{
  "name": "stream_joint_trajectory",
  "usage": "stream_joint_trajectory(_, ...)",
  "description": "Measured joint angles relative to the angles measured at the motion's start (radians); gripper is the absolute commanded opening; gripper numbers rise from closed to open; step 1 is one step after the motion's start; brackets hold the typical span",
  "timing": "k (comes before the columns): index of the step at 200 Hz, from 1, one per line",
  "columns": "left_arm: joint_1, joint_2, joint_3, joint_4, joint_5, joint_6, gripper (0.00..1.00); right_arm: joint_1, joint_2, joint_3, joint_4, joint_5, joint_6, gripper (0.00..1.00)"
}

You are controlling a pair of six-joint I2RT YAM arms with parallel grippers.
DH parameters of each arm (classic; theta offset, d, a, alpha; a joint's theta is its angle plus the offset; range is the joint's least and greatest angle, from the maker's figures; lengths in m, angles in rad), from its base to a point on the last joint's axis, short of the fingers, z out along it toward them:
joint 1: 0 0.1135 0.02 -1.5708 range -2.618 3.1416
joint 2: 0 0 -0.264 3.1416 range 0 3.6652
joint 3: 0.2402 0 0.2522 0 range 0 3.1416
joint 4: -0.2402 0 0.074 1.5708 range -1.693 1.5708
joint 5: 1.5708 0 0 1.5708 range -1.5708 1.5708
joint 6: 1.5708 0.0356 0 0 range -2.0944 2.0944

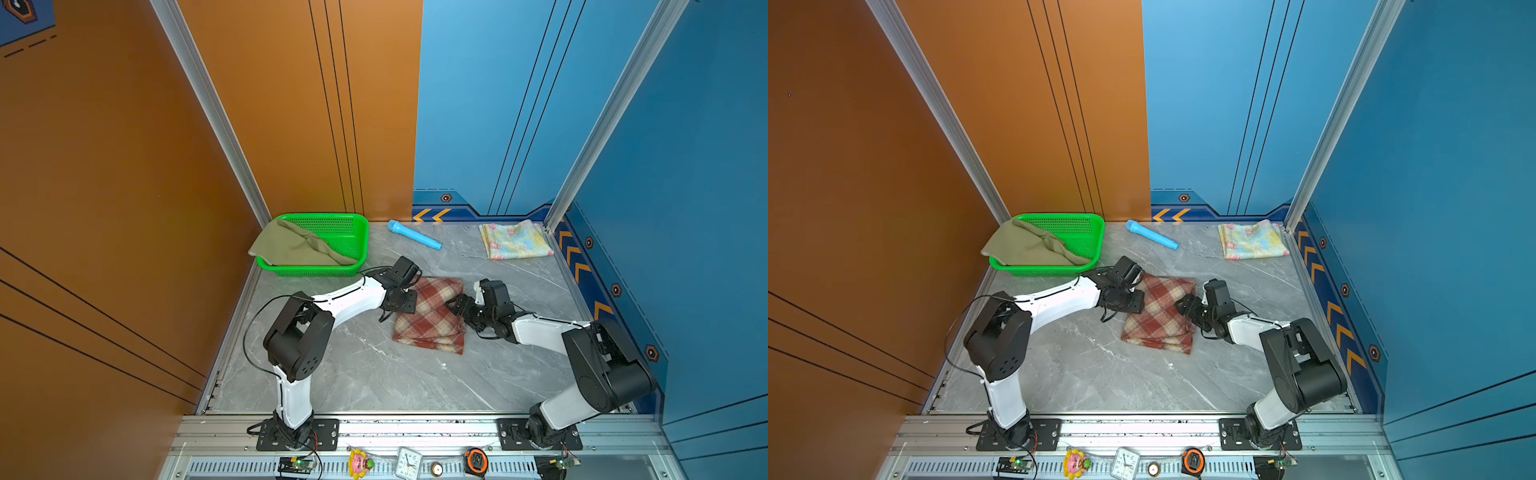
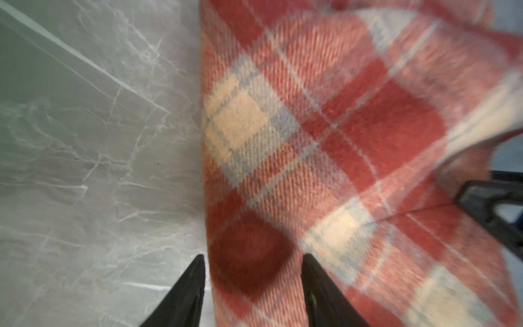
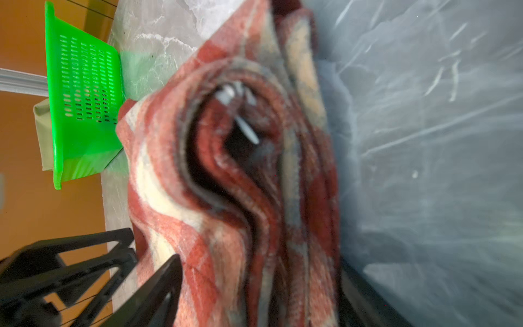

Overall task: Fold and stack the skirts
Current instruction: 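Release the plaid bundle with left gripper while right gripper grips its folded edge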

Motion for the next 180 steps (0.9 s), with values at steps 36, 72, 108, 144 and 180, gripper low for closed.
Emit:
stream_joint_trajectory(36,-0.018,0.064,0.036,-0.014,-0.052,0.019,0.54,0.025,0.083,0.032,0.065,0.016,0.021,0.40)
stream_joint_trajectory(72,-0.016,0.069,0.037,-0.018,-0.062,0.026,0.56,0.029,0.121,0.036,0.091,0.011,0.022,0.02)
stream_joint_trajectory(108,0.002,0.069,0.038,-0.022,-0.060,0.031,0.64,0.023,0.119,0.037,0.085,0.008,0.029,0.00)
stream_joint_trajectory(144,0.030,0.056,0.038,-0.026,-0.034,0.033,0.69,0.010,0.050,-0.017,0.053,0.013,0.042,0.00)
stream_joint_trajectory(180,0.053,0.011,0.047,-0.035,-0.012,0.032,0.71,0.006,-0.099,-0.151,0.034,0.062,0.114,0.00)
